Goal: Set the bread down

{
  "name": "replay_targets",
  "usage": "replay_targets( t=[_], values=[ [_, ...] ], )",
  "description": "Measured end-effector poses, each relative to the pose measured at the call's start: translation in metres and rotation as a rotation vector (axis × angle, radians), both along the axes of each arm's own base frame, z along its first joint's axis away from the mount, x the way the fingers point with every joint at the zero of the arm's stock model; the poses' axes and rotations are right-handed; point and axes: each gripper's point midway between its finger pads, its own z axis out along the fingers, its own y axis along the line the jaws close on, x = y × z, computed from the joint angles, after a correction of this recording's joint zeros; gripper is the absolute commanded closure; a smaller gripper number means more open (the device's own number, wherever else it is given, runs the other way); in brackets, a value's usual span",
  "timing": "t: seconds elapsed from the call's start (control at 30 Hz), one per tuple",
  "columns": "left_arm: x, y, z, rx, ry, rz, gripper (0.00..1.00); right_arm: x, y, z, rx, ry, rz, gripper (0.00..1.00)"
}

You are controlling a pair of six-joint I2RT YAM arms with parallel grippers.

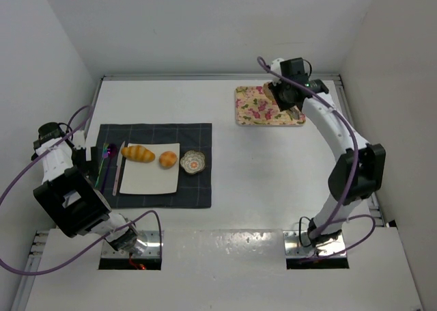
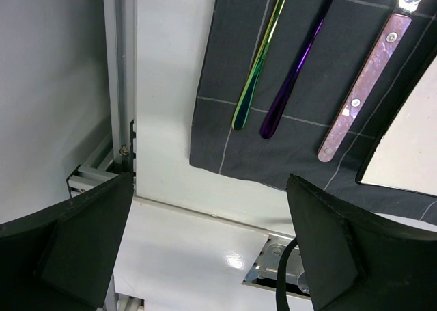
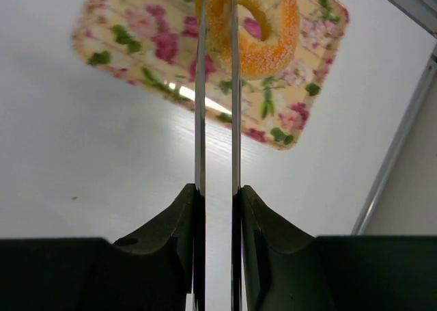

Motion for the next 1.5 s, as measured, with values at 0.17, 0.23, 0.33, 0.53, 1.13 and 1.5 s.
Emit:
replay_targets(
  t=[0.17, 0.23, 0.33, 0.53, 1.13, 1.5],
  values=[
    [0.001, -0.001, 0.0, -0.006, -0.004, -0.002, 0.0, -0.038, 0.083, 0.011, 0.032, -0.019, 0.186, 0.97],
    [0.001, -0.001, 0.0, -0.007, -0.005, -0.002, 0.0, -0.06, 0.124, 0.013, 0.052, -0.019, 0.28, 0.97],
    [0.001, -0.002, 0.0, -0.011, -0.007, -0.003, 0.0, -0.102, 0.187, 0.018, 0.102, -0.014, 0.432, 0.97],
    [0.003, 0.0, 0.003, -0.007, -0.015, -0.002, 0.0, -0.197, 0.296, 0.02, 0.247, 0.018, 0.707, 0.97],
    [0.0, 0.0, 0.002, -0.018, -0.015, 0.009, 0.0, -0.256, 0.394, -0.092, 0.264, 0.301, 0.898, 0.7],
    [-0.004, 0.001, 0.001, 0.0, -0.008, 0.014, 0.0, -0.261, 0.4, -0.071, 0.326, 0.293, 0.928, 0.54]
  ],
)
